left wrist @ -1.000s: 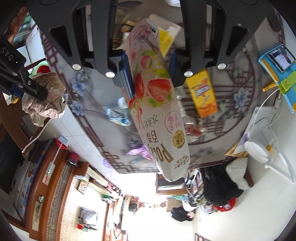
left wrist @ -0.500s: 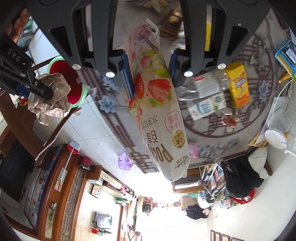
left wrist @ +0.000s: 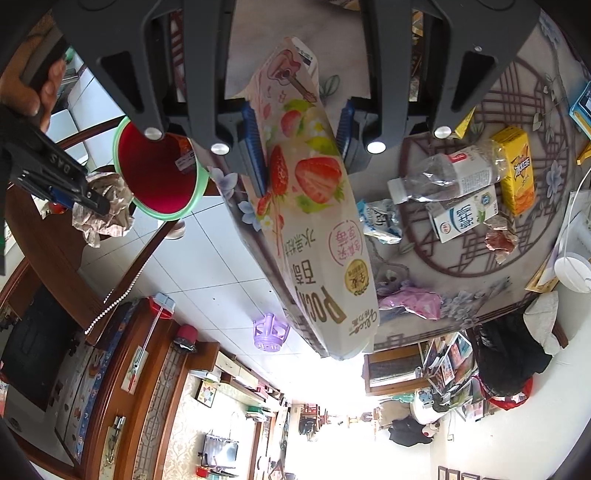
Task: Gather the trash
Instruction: 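Carry the crumpled newspaper in the right tool over the red bin and release, then lower the pink Pocky box into the red bin and open the left tool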
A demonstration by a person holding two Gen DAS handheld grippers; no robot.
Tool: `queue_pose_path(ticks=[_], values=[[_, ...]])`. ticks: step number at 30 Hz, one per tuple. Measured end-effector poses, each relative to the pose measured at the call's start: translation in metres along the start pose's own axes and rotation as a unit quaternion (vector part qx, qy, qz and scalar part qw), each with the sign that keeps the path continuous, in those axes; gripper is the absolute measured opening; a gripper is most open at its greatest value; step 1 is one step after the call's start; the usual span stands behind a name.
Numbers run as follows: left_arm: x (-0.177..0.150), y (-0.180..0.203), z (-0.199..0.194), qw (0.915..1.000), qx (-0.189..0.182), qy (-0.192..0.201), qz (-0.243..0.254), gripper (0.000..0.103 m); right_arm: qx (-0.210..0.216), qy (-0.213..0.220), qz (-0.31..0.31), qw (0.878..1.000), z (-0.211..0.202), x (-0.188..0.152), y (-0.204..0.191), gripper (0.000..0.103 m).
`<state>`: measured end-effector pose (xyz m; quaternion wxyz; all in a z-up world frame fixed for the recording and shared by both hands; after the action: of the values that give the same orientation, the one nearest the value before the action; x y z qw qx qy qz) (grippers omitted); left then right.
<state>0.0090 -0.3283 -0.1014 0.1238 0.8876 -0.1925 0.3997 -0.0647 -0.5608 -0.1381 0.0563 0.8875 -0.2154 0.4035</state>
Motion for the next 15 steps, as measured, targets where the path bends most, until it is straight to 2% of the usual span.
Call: queue_pose_path(ticks=[9, 12, 14, 15], values=[[0.003, 0.021, 0.012, 0.9996, -0.014, -0.004, 0.024, 0.033, -0.036, -0.020, 0.018, 0.999, 0.022, -0.004, 0.040, 0.040], [0.004, 0.034, 0.016, 0.9988, -0.031, -0.003, 0.037, 0.033, -0.048, -0.025, 0.025, 0.998, 0.028, -0.007, 0.052, 0.048], [0.004, 0.044, 0.019, 0.9977, -0.050, -0.003, 0.045, 0.033, -0.062, -0.021, 0.032, 0.997, 0.027, -0.008, 0.061, 0.063], [0.004, 0.050, 0.021, 0.9969, -0.062, -0.005, 0.049, 0.033, -0.068, -0.016, 0.034, 0.997, 0.025, -0.007, 0.064, 0.066]])
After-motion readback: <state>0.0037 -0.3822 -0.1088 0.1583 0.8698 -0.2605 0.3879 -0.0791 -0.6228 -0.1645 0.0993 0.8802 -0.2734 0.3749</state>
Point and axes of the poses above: each gripper's, at about its wrist camera, not at the fingertips, and z roughly the way its jaws point, y to its right, x to its top, the point moved 3 cm from there along z, roughly the way its jaws point, and after that the axes turned 10 degrees about y, right-handed, at the moved point
